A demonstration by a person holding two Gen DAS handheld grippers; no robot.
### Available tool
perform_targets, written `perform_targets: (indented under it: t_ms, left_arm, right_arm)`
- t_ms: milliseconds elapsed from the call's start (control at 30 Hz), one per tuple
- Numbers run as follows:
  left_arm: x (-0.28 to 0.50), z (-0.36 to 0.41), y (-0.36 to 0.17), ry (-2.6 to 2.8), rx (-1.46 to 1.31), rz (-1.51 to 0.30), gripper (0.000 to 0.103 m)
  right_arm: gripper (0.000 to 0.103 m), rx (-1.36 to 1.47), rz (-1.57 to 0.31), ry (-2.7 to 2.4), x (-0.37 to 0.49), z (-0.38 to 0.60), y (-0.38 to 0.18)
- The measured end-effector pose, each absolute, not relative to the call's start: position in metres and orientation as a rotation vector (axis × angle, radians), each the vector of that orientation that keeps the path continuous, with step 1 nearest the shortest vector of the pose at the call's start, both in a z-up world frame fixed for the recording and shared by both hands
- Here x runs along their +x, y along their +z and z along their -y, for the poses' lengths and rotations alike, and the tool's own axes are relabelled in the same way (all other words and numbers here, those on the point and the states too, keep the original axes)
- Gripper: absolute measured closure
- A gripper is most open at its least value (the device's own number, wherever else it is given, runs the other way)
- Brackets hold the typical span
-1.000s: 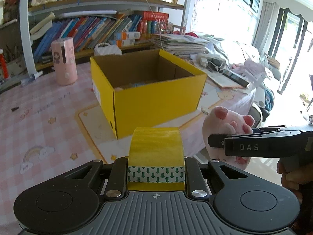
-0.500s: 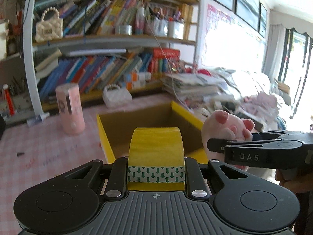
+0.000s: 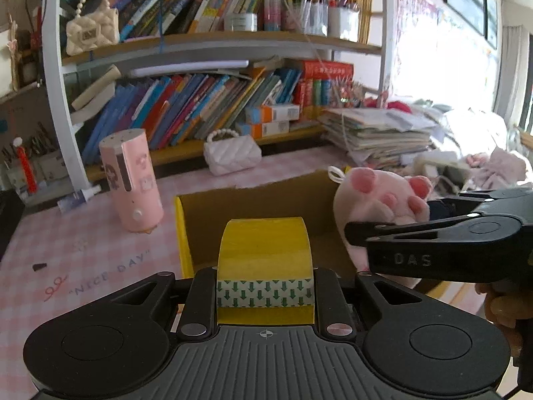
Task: Organize objects
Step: 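Lower the tape roll and pig into the yellow box and open both tools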
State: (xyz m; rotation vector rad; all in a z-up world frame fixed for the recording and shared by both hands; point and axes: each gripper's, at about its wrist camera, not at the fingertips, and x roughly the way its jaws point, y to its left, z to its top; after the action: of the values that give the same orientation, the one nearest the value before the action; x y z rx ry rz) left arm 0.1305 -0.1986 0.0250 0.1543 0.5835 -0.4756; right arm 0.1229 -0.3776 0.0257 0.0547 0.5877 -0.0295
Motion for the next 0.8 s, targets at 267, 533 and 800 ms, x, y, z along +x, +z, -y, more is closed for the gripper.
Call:
perform_targets:
  t_ms: [267, 533, 800]
  left_arm:
    - [0.145, 0.215, -0.001, -0.444, 0.194, -0.677, 0.084]
    - [0.149, 0.221, -0.012, -0.424, 0.224, -0.702, 0.083]
    - [0.144, 0.224, -0.012, -0.417, 0.208, -0.711, 0.074]
  right_arm:
    - [0.041, -0.007, -0.697, 0.040, 0.166, 0.379, 0.001]
    - [0.039, -0.055, -0.771, 0.107, 0.183, 0.373, -0.009]
    - [0.033, -0.066, -0.807, 0.137, 0.192, 0.372, -0.009]
